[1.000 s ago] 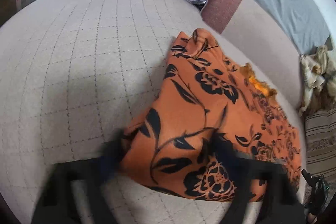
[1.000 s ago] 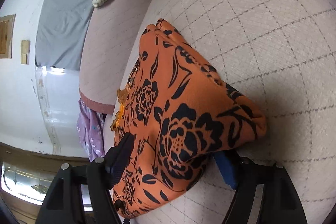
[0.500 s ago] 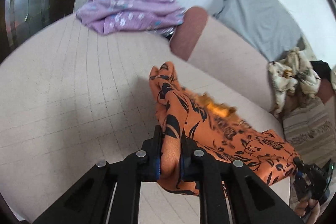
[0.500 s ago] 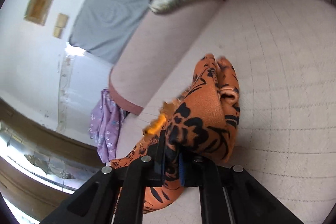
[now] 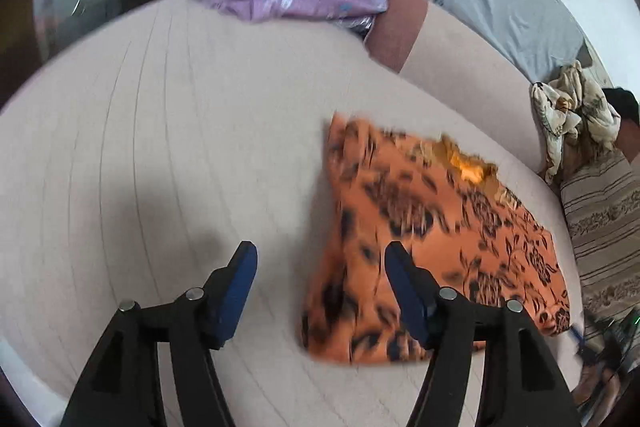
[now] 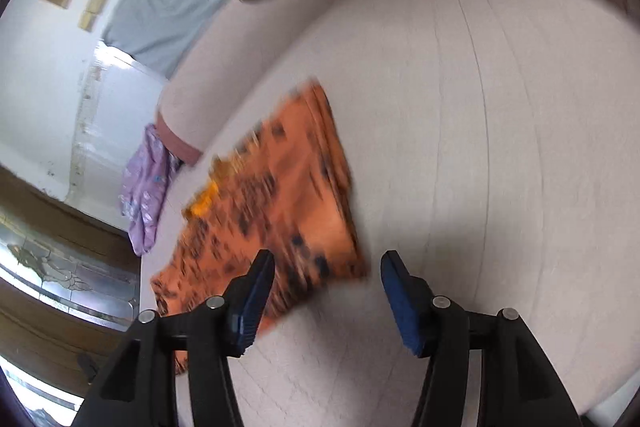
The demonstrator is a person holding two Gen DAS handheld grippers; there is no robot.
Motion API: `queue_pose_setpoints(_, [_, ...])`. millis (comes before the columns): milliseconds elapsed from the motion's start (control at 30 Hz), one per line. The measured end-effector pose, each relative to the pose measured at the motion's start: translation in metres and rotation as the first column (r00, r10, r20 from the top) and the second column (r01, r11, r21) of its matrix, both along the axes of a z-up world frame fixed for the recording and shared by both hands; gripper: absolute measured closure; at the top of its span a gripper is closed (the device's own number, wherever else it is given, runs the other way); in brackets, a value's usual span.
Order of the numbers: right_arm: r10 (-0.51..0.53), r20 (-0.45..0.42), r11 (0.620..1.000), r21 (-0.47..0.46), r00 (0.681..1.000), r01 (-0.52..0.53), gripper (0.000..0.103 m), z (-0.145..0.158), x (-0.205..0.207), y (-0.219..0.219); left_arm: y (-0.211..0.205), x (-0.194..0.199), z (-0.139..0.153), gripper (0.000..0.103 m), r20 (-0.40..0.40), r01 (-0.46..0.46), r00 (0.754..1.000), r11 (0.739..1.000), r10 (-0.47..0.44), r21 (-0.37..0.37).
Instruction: Fold small clothes
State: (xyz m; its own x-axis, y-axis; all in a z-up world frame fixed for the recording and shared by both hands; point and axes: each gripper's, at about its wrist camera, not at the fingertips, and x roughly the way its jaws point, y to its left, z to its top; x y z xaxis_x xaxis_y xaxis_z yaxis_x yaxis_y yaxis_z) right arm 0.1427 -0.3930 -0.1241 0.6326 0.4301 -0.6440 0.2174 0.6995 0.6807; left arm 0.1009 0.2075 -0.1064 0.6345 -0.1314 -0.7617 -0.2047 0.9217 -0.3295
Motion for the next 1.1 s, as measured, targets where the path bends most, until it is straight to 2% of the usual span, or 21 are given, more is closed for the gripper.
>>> queue_pose_setpoints(133, [0.121,0.044,0.992,-0.048,0.992,-0.119,0.043,0.022,0.056,0.001,-0.011,0.046,0.0,0.036,-0.035,0.108,0.994,0.994,-0.107,0.009])
queue_pose_setpoints(200, [0.197,0.006,0.976,-0.101,0.98,-0.195,0.043,0.016,0.097,0.007,-0.02,0.065,-0.008,0.036,-0.056,0.157,0.986,0.988,-0.157,-0.002])
queue_pose_setpoints(267, [0.23,-0.045,0.961,-0.15,0.972,-0.234,0.043,0.005,0.131,0.015,-0.028,0.082,-0.014,0.036,-0.087,0.158,0.984,0.987,-0.155,0.028])
queue_pose_setpoints(333, [0.257,-0.095,0.931,-0.245,0.962,-0.272,0.046,-0.007,0.162,0.028,-0.034,0.099,-0.023,0.036,-0.127,0.174,0.977,0.984,-0.169,0.032])
queue_pose_setpoints(367, [0.266,-0.12,0.926,-0.242,0.956,-0.288,0.051,-0.014,0.171,0.031,-0.037,0.107,-0.029,0.036,-0.145,0.178,0.975,0.983,-0.171,0.036])
queue_pose_setpoints(400, [0.288,-0.149,0.918,-0.236,0.946,-0.317,0.075,-0.023,0.179,0.036,-0.039,0.11,-0.033,0.037,-0.154,0.184,0.972,0.982,-0.176,0.039])
queue_pose_setpoints(433, [0.305,-0.184,0.893,-0.286,0.934,-0.348,0.088,-0.026,0.185,0.043,-0.042,0.113,-0.035,0.064,-0.161,0.192,0.97,0.98,-0.181,0.054])
queue_pose_setpoints(467, [0.314,-0.189,0.868,-0.339,0.93,-0.362,0.09,-0.024,0.186,0.05,-0.044,0.115,-0.035,0.084,-0.171,0.195,0.969,0.976,-0.177,0.095])
queue_pose_setpoints(500, [0.329,-0.173,0.843,-0.388,0.928,-0.371,0.096,-0.017,0.184,0.058,-0.044,0.114,-0.031,0.092,-0.167,0.2,0.97,0.969,-0.175,0.145])
queue_pose_setpoints(600, [0.358,-0.106,0.79,-0.495,0.928,-0.362,0.096,0.011,0.176,0.071,-0.042,0.107,-0.013,0.098,-0.096,0.2,0.978,0.969,-0.187,0.146])
queue_pose_setpoints(700, [0.367,0.002,0.746,-0.598,0.93,-0.293,0.096,0.05,0.17,0.078,-0.039,0.093,0.016,0.098,0.022,0.173,0.984,0.971,-0.18,0.165])
queue_pose_setpoints(767, [0.353,0.041,0.733,-0.633,0.935,-0.249,0.096,0.062,0.173,0.08,-0.037,0.097,0.019,0.097,0.071,0.126,0.988,0.977,-0.14,0.172])
queue_pose_setpoints(800, [0.328,0.046,0.737,-0.638,0.944,-0.225,0.096,0.059,0.182,0.078,-0.036,0.106,0.011,0.094,0.053,0.107,0.991,0.975,-0.12,0.197])
queue_pose_setpoints(867, [0.299,0.007,0.733,-0.642,0.954,-0.224,0.096,0.037,0.193,0.076,-0.038,0.132,-0.02,0.093,-0.069,0.131,0.99,0.971,-0.119,0.202])
queue_pose_setpoints(900, [0.277,-0.05,0.739,-0.627,0.96,-0.246,0.093,0.011,0.206,0.073,-0.037,0.143,-0.04,0.092,-0.148,0.132,0.984,0.97,-0.103,0.204])
queue_pose_setpoints(933, [0.269,-0.114,0.757,-0.589,0.956,-0.283,0.09,-0.011,0.213,0.069,-0.035,0.145,-0.049,0.083,-0.14,0.114,0.986,0.972,-0.086,0.207])
queue_pose_setpoints(967, [0.254,-0.219,0.776,-0.536,0.942,-0.334,0.09,-0.039,0.219,0.066,-0.034,0.141,-0.044,0.073,-0.121,0.091,0.991,0.967,-0.063,0.238])
queue_pose_setpoints(1000, [0.239,-0.187,0.789,-0.535,0.953,-0.303,0.085,-0.038,0.214,0.063,-0.032,0.137,-0.038,0.052,-0.123,0.075,0.991,0.964,-0.044,0.255])
queue_pose_setpoints(1033, [0.216,-0.148,0.796,-0.546,0.965,-0.261,0.071,-0.03,0.206,0.061,-0.028,0.13,-0.028,0.046,-0.103,0.054,0.994,0.966,-0.028,0.252])
queue_pose_setpoints(1067, [0.209,-0.141,0.798,-0.547,0.968,-0.252,0.063,-0.025,0.201,0.06,-0.022,0.119,-0.013,0.046,-0.047,0.027,0.999,0.971,-0.016,0.236])
queue_pose_setpoints(1100, [0.203,-0.119,0.797,-0.557,0.972,-0.235,0.044,-0.012,0.192,0.059,-0.019,0.112,-0.005,0.046,-0.028,0.013,1.0,0.972,-0.007,0.234])
